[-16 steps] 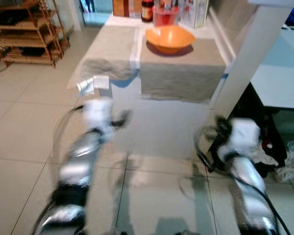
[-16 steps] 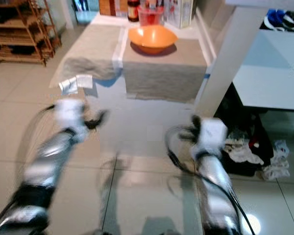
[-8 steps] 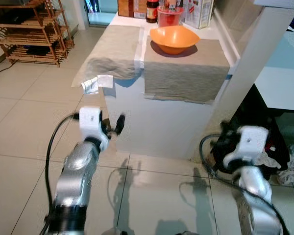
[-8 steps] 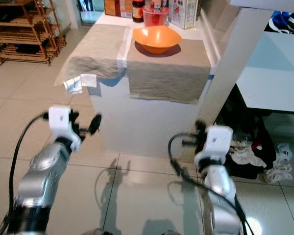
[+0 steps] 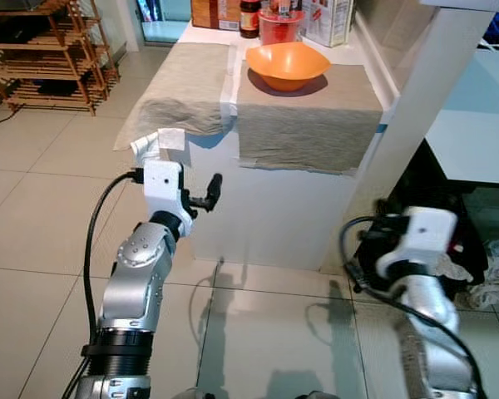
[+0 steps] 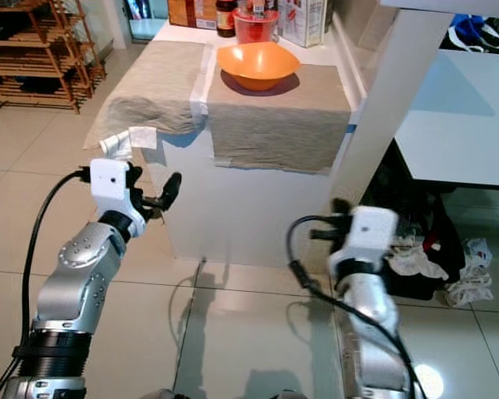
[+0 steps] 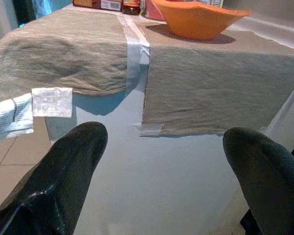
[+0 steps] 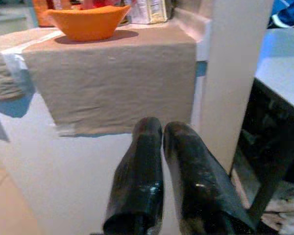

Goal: Setting the table

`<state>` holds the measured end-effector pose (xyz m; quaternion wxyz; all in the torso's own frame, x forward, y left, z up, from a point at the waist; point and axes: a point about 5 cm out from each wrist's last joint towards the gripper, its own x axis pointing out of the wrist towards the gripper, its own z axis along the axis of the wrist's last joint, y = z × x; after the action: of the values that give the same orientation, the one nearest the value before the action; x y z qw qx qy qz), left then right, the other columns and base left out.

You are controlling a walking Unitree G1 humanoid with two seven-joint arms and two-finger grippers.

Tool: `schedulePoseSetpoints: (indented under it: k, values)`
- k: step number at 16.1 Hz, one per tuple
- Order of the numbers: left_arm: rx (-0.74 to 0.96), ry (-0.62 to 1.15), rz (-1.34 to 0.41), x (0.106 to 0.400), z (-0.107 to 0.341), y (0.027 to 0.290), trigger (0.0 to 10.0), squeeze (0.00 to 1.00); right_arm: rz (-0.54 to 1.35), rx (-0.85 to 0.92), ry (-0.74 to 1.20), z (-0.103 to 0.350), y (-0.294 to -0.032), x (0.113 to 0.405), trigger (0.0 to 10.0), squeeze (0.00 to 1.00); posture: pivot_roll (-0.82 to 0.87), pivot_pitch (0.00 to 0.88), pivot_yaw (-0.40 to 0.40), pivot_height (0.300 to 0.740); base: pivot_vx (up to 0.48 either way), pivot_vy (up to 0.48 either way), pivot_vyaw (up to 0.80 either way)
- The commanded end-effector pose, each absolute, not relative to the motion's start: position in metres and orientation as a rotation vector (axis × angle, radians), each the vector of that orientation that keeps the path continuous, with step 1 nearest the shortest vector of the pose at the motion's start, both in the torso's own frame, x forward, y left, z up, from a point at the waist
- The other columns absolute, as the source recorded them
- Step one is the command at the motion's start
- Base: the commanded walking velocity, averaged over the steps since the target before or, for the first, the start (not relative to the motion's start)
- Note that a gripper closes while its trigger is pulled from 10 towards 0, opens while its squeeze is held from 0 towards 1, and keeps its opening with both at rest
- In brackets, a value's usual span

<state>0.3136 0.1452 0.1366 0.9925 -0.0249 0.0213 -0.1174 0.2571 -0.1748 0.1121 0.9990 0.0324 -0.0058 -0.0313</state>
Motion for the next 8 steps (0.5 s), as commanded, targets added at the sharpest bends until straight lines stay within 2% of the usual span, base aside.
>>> schedulePoseSetpoints:
  k: [1, 8]
  values:
    - [-0.038, 0.044, -0.229, 0.3152, 0.137, 0.1446, 10.0, 0.0, -0.063, 0.079, -0.018, 0.1143, -0.1768, 0.2596, 10.0, 1.0, -0.1, 0.0, 0.023, 0.727, 0.0, 0.0, 0.0]
    - [-0.023, 0.053, -0.226, 0.3144, 0.1329, 0.1441, 10.0, 0.0, -0.043, 0.041, -0.062, 0.1222, -0.1739, 0.2648, 10.0, 1.0, -0.09, 0.0, 0.01, 0.727, 0.0, 0.0, 0.0]
